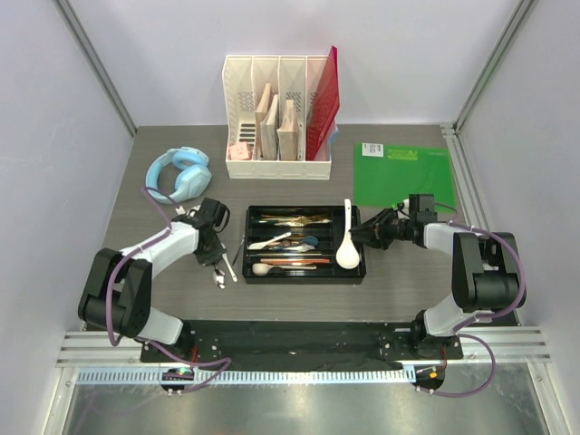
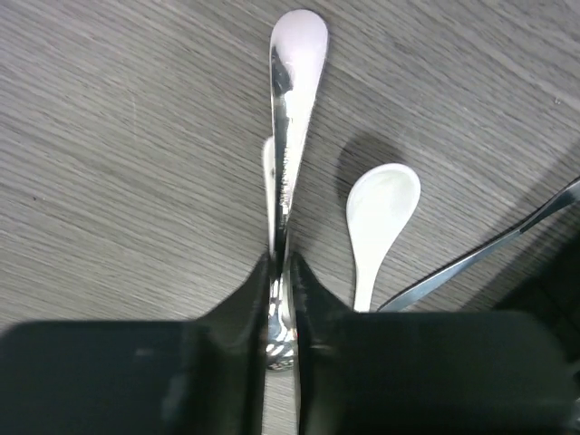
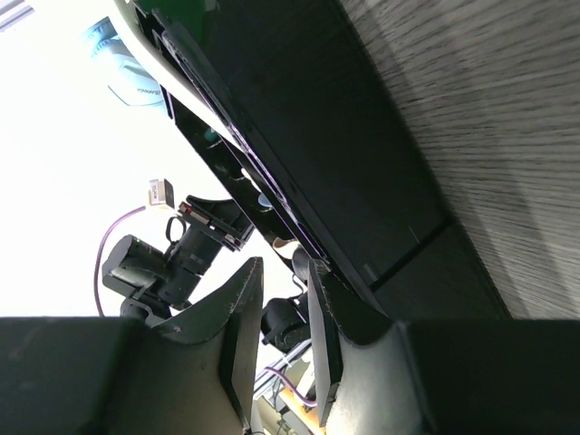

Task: Sort the eating utensils into containers
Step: Pick up the spoon from the center of the board.

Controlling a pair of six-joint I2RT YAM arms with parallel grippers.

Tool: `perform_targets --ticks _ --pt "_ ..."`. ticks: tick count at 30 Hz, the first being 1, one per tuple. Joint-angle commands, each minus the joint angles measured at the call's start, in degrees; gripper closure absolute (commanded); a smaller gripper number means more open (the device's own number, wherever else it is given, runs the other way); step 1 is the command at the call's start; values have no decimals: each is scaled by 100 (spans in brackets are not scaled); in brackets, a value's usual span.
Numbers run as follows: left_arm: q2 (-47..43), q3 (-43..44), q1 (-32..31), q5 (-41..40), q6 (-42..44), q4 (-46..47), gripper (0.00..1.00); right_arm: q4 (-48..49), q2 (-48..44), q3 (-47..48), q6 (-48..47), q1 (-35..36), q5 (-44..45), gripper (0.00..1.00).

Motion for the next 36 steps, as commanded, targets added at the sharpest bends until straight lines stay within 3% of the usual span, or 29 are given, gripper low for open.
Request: perform_targets --ticks 1,6,13,23,30,36 --pt "109 -183 33 191 55 167 98 -419 218 -145 -267 -44 747 67" --pt "-338 -86 42 60 169 -201 100 -402 226 -136 -232 -44 782 67" --pt "-1086 511 42 -749 459 -1229 100 -384 288 -162 -197 -44 817 67" --pt "-639 1732 15 -609 1610 -1749 100 -305 358 -83 -127 -44 782 67" --pt "249 3155 -818 -757 2875 -1556 100 -296 306 13 -109 -44 738 67" --pt "882 3834 -1750 -1048 3851 -1082 100 -375 -28 75 -136 -43 782 64"
